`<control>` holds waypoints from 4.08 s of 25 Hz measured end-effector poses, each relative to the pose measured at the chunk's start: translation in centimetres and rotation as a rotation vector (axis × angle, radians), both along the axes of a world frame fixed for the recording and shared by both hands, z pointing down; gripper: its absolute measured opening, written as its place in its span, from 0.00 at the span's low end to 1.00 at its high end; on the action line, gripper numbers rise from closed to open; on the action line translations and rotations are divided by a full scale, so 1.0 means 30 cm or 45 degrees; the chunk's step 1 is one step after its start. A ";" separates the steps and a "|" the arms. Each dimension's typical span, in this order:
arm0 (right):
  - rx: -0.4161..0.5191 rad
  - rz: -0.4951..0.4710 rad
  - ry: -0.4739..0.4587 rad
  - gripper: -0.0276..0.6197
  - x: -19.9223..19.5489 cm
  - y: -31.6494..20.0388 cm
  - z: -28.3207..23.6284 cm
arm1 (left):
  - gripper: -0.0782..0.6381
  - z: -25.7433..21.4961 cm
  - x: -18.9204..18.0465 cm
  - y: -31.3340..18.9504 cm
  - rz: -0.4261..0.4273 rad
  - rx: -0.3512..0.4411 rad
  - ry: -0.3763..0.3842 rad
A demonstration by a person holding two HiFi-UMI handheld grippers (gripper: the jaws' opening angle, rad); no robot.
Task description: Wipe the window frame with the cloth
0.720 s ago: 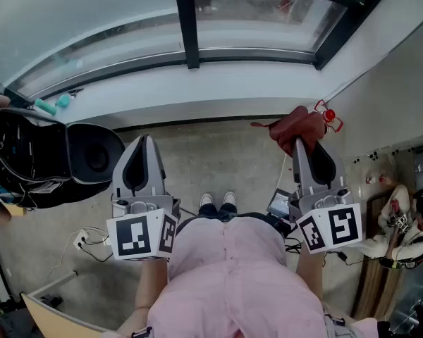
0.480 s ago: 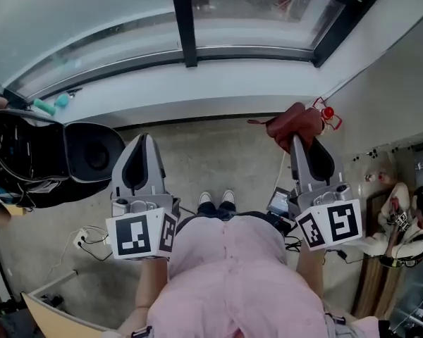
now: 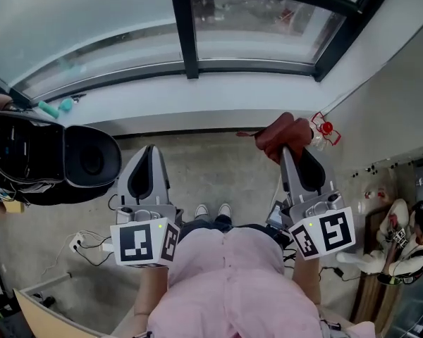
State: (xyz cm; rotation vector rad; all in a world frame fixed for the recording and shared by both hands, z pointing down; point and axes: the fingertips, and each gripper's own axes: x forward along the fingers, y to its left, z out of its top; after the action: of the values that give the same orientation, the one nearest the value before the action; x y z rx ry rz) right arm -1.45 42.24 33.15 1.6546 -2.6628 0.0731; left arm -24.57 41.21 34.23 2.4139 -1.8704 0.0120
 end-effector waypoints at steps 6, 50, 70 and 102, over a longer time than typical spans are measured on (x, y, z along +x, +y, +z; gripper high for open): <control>-0.015 -0.010 0.062 0.16 -0.025 -0.001 0.046 | 0.10 0.036 0.033 -0.003 0.002 -0.010 -0.027; -0.016 0.112 -0.002 0.15 -0.008 -0.866 -0.047 | 0.10 -0.001 0.013 -0.903 0.129 -0.020 -0.017; 0.056 -0.103 0.072 0.15 0.100 -1.313 -0.073 | 0.10 -0.002 0.259 -1.264 0.019 -0.016 -0.036; 0.187 -0.103 0.009 0.15 -0.316 -2.298 -0.282 | 0.10 -0.052 -0.006 -1.710 0.073 -0.032 -0.012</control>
State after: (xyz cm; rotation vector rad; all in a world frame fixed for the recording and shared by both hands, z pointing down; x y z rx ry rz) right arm -10.92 -26.70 24.69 1.5773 -2.7873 -0.1317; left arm -24.74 -10.08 32.66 2.4544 -1.7927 0.0504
